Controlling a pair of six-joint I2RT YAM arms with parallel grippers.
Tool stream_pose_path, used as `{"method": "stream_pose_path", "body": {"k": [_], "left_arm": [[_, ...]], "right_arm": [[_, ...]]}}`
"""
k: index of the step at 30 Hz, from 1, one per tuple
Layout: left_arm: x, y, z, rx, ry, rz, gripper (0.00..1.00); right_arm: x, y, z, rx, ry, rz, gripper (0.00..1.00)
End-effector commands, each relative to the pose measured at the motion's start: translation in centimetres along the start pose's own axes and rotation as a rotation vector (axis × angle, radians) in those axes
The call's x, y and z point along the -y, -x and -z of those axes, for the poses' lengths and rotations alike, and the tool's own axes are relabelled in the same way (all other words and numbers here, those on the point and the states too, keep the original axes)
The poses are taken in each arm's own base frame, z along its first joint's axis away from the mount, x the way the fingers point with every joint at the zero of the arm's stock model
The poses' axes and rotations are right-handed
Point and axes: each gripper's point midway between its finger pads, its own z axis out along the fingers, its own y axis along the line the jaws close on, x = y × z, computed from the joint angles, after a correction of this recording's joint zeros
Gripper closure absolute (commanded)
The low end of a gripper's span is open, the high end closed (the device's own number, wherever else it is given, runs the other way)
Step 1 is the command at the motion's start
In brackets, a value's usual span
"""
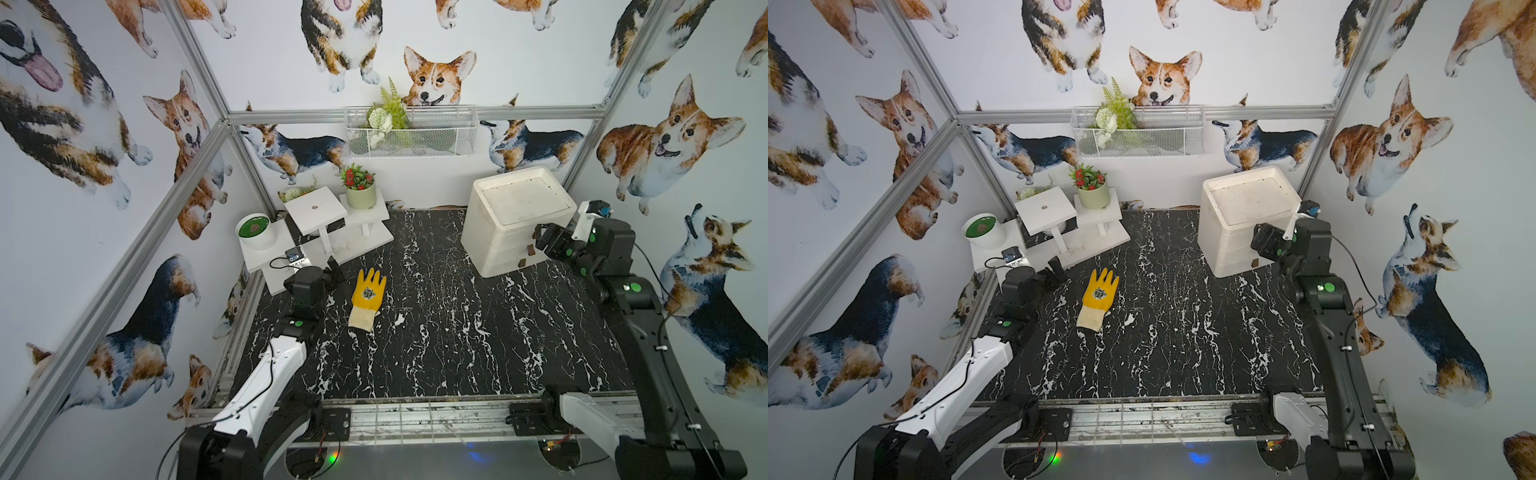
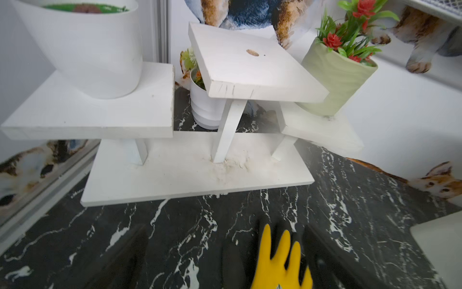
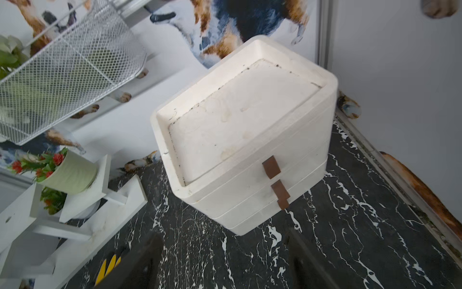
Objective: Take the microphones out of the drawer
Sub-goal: Move the storage box to the center of the board.
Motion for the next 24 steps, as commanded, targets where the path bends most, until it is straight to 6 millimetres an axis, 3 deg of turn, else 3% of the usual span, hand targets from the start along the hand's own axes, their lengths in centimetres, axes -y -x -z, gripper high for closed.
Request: {"method": "stream_pose_path", "body": {"k": [1,6,13,24], "left_arm": [[1.2,-3.0,1.2,-0.173,-0.082,0.145,0.00],[3.3,-4.7,2.3,-0.285,-0.199,0.226,0.00],[4.9,-6.4,3.1,-0.409,-0.280,0.257,0.00],[4.4,-6.7,4.3,-0.413,-0.284,0.265,0.00]], "right_arm": [[-2.2,-2.5,-1.0,-0.231,0.025,0.020,0.21],[-6.2,-2.2,-3.5,-0.313,0.056,0.151,0.23],[-8.6,-2.8,-8.1,-0.454,0.004,0.327,0.26],[-7.7,-3.0,-13.9,-0.530,-0.110,0.516,0.30]]}}
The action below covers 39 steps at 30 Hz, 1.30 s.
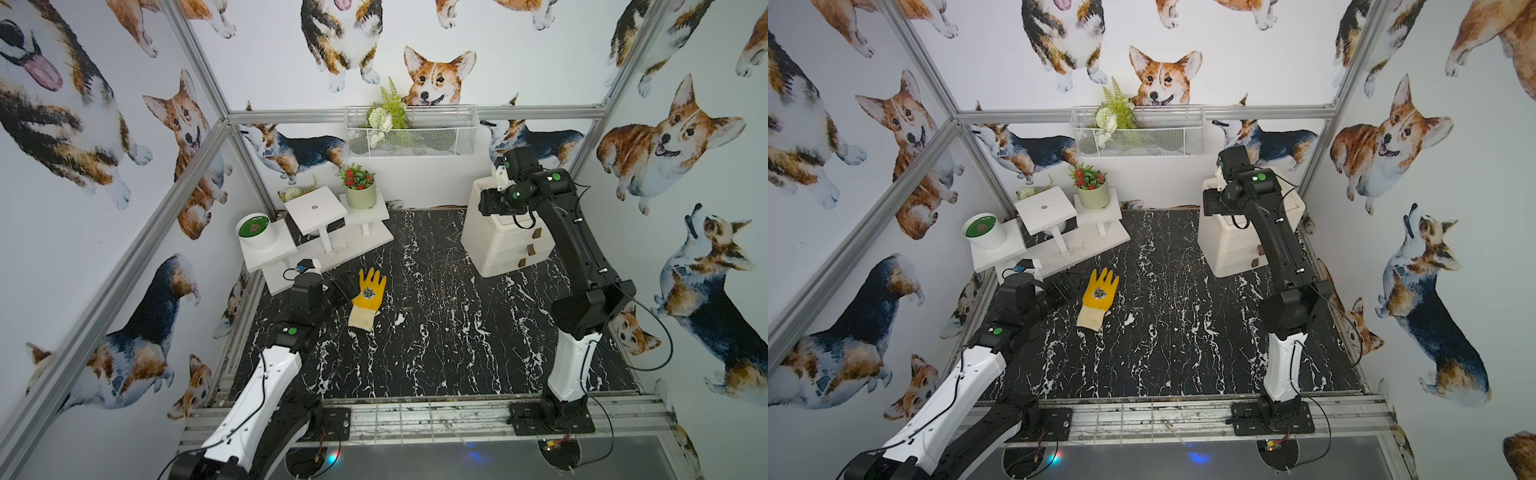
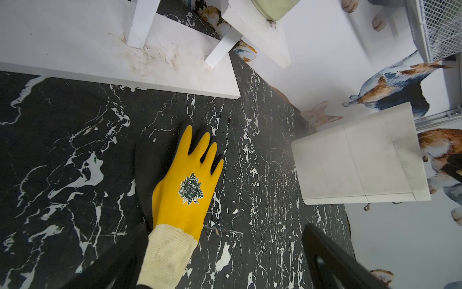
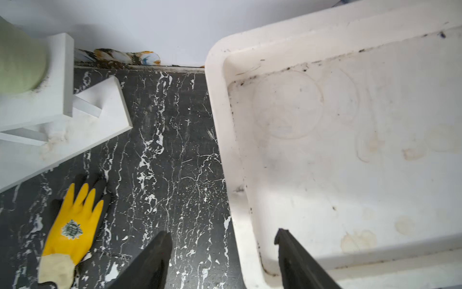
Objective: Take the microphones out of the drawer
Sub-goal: Move the storage box to the center of the board.
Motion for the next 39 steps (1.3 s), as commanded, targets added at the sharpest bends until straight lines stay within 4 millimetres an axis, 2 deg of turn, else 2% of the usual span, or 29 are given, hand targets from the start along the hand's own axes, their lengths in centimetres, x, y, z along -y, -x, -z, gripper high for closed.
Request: {"method": "stream_pose_path", "body": {"k": [1,5,6,13,15,19,21,27,33,39], "left_arm": [[-0.4,-0.5,0.4,-0.012,0.007,0.011,0.00],[-0.7,-0.7,0.6,-0.007,0.013,0.018,0.00],[-0.8,-0.8,0.6,-0.007,0.015,0.019,0.00],[-0.6,-0.5,0.4,-0.004,0.013,0.029,0.00],[-0.6,-0.4,0.4,-0.002,0.014,0.030,0.00],[-0.6,-0.4,0.5,0.002,0.015,0.033,0.00],[-0.6,-0.3,0.5,0.006,0.018,0.036,0.00],[-0.2,0.3,0.7,0.026,0.013,0.051,0.00],[0.4,1.0,0.8,0.030,0.012,0.046,0.00],[0.7,1.5,1.0,0.023,0.032,0.032,0.00]], "right_arm": [[1.4,-1.3,-1.0,-0.073,-0.091,0.091,0.30],[0.8,-1.9,-2.4,-0.102,-0.071,0.122,0.36],[0.6,-2.1,-2.7,-0.108,-0.068,0.131,0.43],[-0.3,-2.7,-4.1,-0.125,-0.053,0.177,0.64],[-0.6,-2.8,-4.4,-0.127,-0.043,0.180,0.69],[-1.3,-2.9,-4.4,-0.127,-0.027,0.183,0.86],[-2.2,-3.0,-4.3,-0.122,-0.012,0.186,0.89],[-6.2,-3.5,-2.7,-0.105,0.000,0.235,0.91],[-12.1,-5.1,-1.3,-0.102,0.074,0.242,0.91],[-17.1,-6.0,0.2,-0.085,0.171,0.196,0.90]]}}
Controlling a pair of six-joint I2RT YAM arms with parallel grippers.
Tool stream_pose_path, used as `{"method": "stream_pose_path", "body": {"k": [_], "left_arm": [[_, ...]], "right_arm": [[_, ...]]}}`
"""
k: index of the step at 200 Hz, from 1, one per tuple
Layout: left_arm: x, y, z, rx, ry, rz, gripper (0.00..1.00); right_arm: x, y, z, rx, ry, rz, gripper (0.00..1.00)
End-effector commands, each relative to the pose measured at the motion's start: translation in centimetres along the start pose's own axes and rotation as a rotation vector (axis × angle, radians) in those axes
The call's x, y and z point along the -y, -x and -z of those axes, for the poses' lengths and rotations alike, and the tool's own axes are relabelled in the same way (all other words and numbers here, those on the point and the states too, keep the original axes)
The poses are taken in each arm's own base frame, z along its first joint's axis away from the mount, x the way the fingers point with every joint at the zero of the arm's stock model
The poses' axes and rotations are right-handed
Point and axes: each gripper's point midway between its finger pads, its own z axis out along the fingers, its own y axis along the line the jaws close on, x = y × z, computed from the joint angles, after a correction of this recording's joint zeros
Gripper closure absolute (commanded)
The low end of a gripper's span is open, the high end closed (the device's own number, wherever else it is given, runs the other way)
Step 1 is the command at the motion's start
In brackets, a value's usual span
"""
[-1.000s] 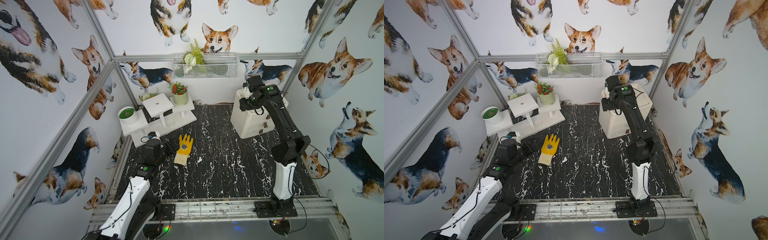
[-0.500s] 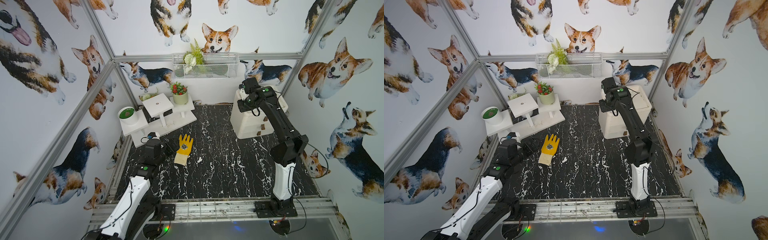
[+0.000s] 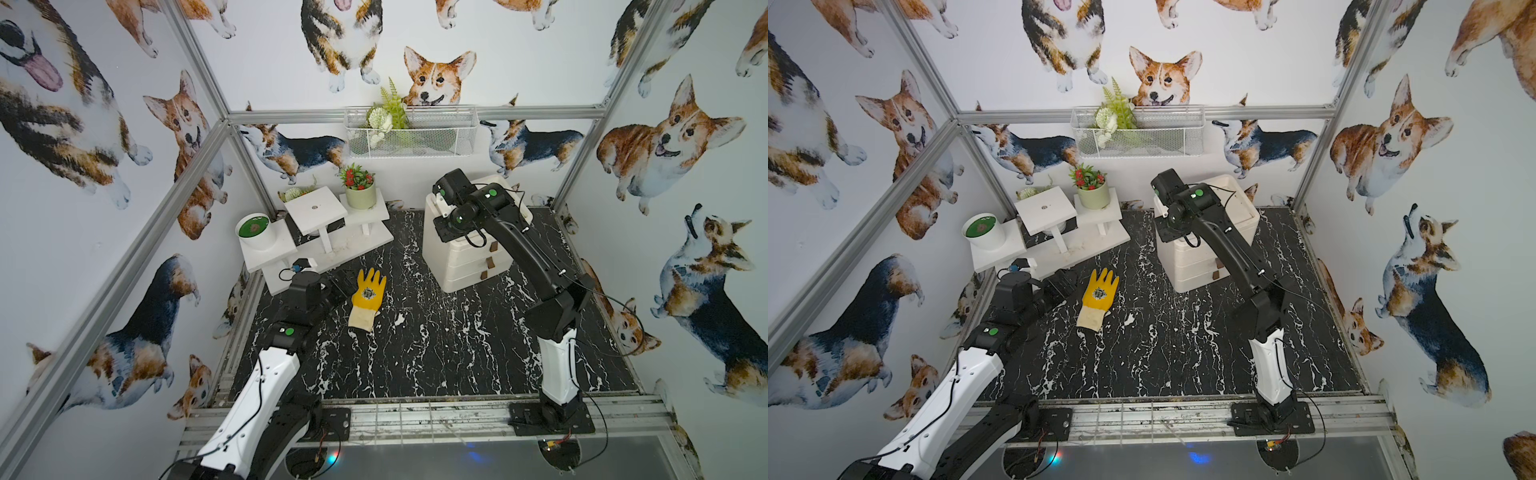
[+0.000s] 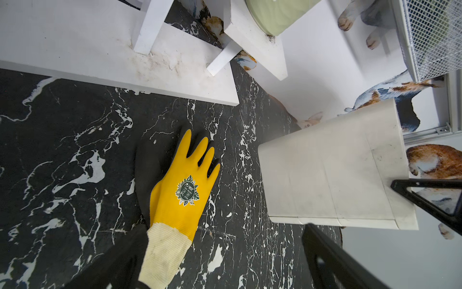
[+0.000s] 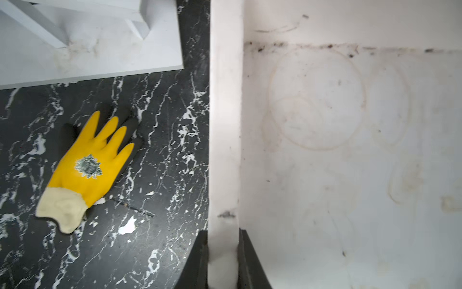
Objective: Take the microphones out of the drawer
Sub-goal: Move the storage box to the center of the board.
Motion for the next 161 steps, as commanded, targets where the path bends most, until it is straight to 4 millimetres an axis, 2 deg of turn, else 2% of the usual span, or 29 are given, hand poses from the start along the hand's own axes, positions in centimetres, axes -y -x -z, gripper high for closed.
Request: {"method": "stream_pose_path", "body": {"k": [1,5,49,67,78,89,104,131,156,158,161], "left_arm": [[0.1,0.4,0.3,0.001,0.024,-0.017,0.00],[0.2,0.6,0.3,0.004,0.024,-0.020,0.00],[0.8,1.2,0.5,0.008,0.022,-0.032,0.00],[1.1,1.2,0.4,-0.004,0.019,-0.031,0.00],[1.3,1.3,0.2,-0.013,0.019,-0.031,0.00],[1.6,1.4,0.2,-0.021,0.014,-0.034,0.00],[2.1,1.5,0.3,-0.031,0.008,-0.039,0.00],[2.9,1.7,0.5,-0.052,-0.004,-0.053,0.00],[3.2,1.1,0.3,-0.090,-0.015,-0.061,0.00],[4.2,1.9,0.7,-0.073,-0.036,-0.066,0.00],[4.6,2.0,0.9,-0.073,-0.046,-0.068,0.00]], "right_arm": [[-3.3,0.7,1.0,0.035,0.099,-0.074,0.90],[-4.3,0.6,1.2,0.036,0.119,-0.071,0.90],[-9.5,0.5,2.7,0.050,0.254,-0.039,0.87],[-11.8,0.6,3.2,0.058,0.341,-0.024,0.79],[-12.9,0.6,3.4,0.057,0.392,-0.015,0.68],[-13.0,0.6,3.5,0.056,0.400,-0.019,0.57],[-12.7,0.6,4.1,0.063,0.392,-0.021,0.48],[-11.8,0.5,6.0,0.117,0.386,-0.035,0.42],[-9.8,-0.1,8.4,0.212,0.419,-0.129,0.38],[-9.6,-0.2,8.5,0.217,0.423,-0.142,0.36],[-9.3,-0.1,8.8,0.230,0.429,-0.157,0.34]]}}
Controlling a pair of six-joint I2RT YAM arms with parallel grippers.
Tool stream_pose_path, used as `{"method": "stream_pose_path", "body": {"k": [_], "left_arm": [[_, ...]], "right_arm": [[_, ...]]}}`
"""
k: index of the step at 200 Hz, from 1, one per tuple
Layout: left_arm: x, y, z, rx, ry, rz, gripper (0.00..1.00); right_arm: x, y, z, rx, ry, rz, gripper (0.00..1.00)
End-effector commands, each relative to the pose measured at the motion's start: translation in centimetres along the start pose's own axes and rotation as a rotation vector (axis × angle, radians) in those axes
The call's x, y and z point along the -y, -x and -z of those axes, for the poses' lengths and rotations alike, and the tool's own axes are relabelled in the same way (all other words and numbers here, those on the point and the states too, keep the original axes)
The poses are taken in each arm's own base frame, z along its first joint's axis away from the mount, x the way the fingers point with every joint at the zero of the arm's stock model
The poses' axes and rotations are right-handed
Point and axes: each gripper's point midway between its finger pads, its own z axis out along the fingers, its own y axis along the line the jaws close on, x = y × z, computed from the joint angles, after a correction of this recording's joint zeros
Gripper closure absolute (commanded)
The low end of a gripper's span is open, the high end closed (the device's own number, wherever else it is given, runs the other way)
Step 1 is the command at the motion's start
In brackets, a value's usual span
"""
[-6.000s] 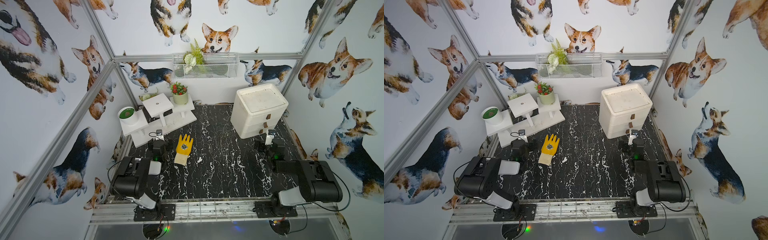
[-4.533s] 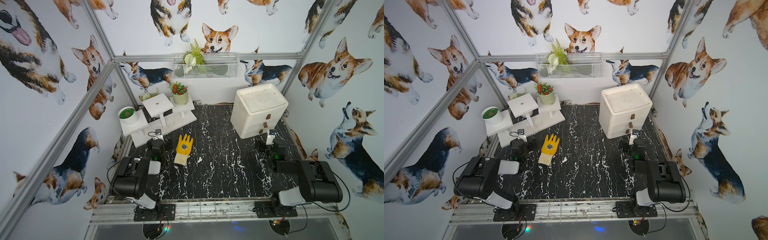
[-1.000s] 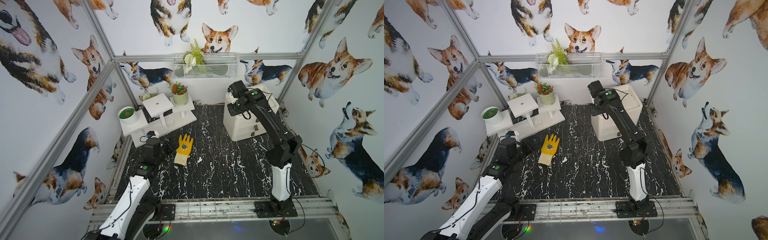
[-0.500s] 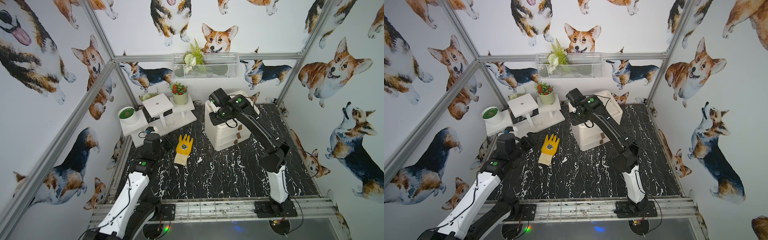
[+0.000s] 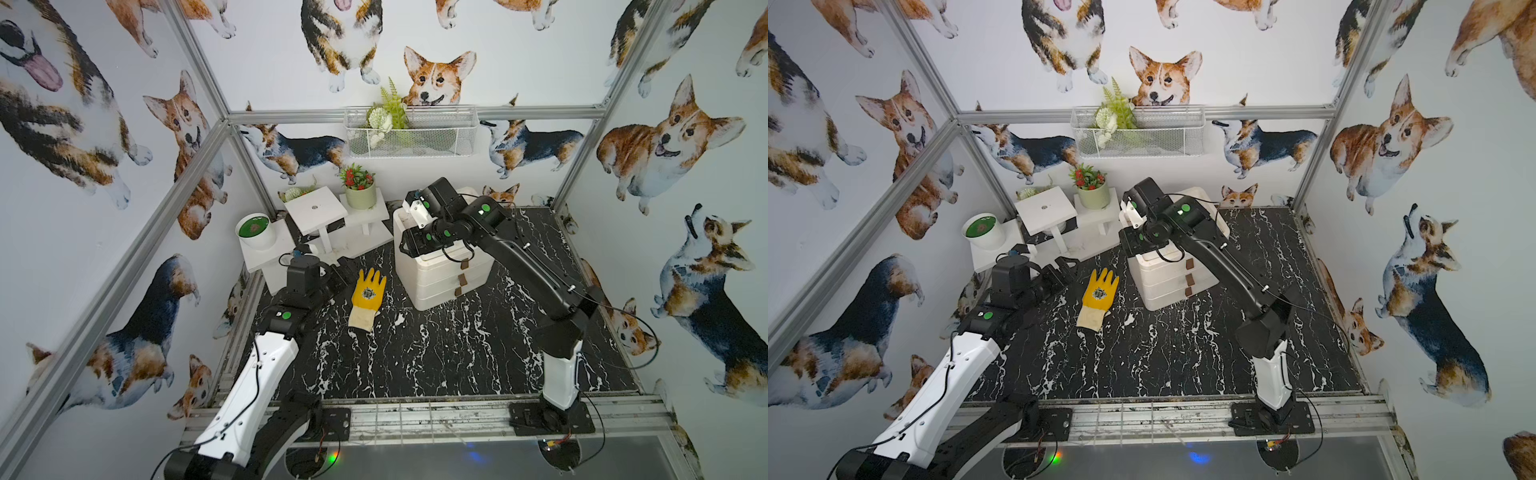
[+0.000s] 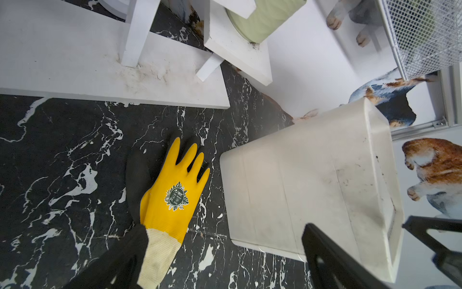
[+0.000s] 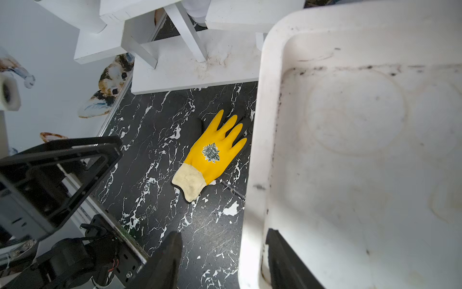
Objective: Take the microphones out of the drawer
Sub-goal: Move the storage box to the center of the board, then open the drawer in the storage box.
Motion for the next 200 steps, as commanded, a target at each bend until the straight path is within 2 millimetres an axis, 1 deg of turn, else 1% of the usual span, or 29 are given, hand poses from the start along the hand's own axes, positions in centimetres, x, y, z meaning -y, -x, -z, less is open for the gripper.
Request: {"method": "stream_pose_path", "body": {"k": [1,17,30,40,42,48,60,62,65,71,79,91,109,131,161,188,200], "left_arm": [[1.7,0.1,0.5,-0.033,-0.042,-0.030,0.00],[2.6,-0.1,0.4,-0.051,-0.064,-0.041,0.00],[3.4,-0.3,0.4,-0.062,-0.082,-0.052,0.00],[4.0,-0.4,0.3,-0.072,-0.092,-0.061,0.00],[4.1,-0.4,0.3,-0.073,-0.096,-0.063,0.00],[4.5,-0.5,0.3,-0.079,-0.101,-0.070,0.00],[5.1,-0.7,0.1,-0.087,-0.109,-0.081,0.00],[5.1,-0.8,0.1,-0.087,-0.110,-0.083,0.00],[5.3,-0.8,0.1,-0.089,-0.112,-0.089,0.00],[5.6,-1.0,0.0,-0.094,-0.114,-0.095,0.00],[5.9,-1.2,-0.1,-0.098,-0.117,-0.101,0.00],[6.5,-1.5,-0.2,-0.105,-0.123,-0.114,0.00],[7.3,-2.0,-0.4,-0.116,-0.131,-0.131,0.00],[8.5,-2.7,-0.7,-0.134,-0.144,-0.154,0.00],[9.5,-3.5,-1.0,-0.157,-0.150,-0.175,0.00],[9.9,-4.1,-1.2,-0.164,-0.148,-0.186,0.00],[10.1,-4.2,-1.3,-0.169,-0.149,-0.189,0.00]], "right_arm": [[0.4,1.3,3.0,0.171,0.073,-0.100,0.33],[2.6,0.8,4.9,0.268,0.144,-0.240,0.30],[5.2,0.2,6.3,0.364,0.192,-0.367,0.26],[7.2,-0.6,7.4,0.435,0.219,-0.459,0.24],[7.8,-0.9,7.4,0.444,0.222,-0.481,0.24],[8.8,-1.2,8.4,0.489,0.238,-0.521,0.24],[11.1,-2.7,9.2,0.547,0.233,-0.600,0.21],[11.6,-2.9,9.1,0.548,0.228,-0.615,0.21],[11.9,-3.3,9.9,0.572,0.231,-0.627,0.20],[12.8,-4.1,10.2,0.588,0.223,-0.660,0.19],[13.7,-5.0,10.4,0.601,0.229,-0.694,0.19],[14.8,-6.3,10.2,0.599,0.245,-0.750,0.19],[15.7,-7.8,9.2,0.582,0.293,-0.820,0.20],[15.7,-8.7,7.6,0.571,0.362,-0.856,0.24],[15.5,-8.7,6.2,0.578,0.444,-0.856,0.30],[15.3,-8.2,5.5,0.590,0.494,-0.822,0.35],[15.1,-7.9,5.1,0.598,0.513,-0.808,0.36]]}}
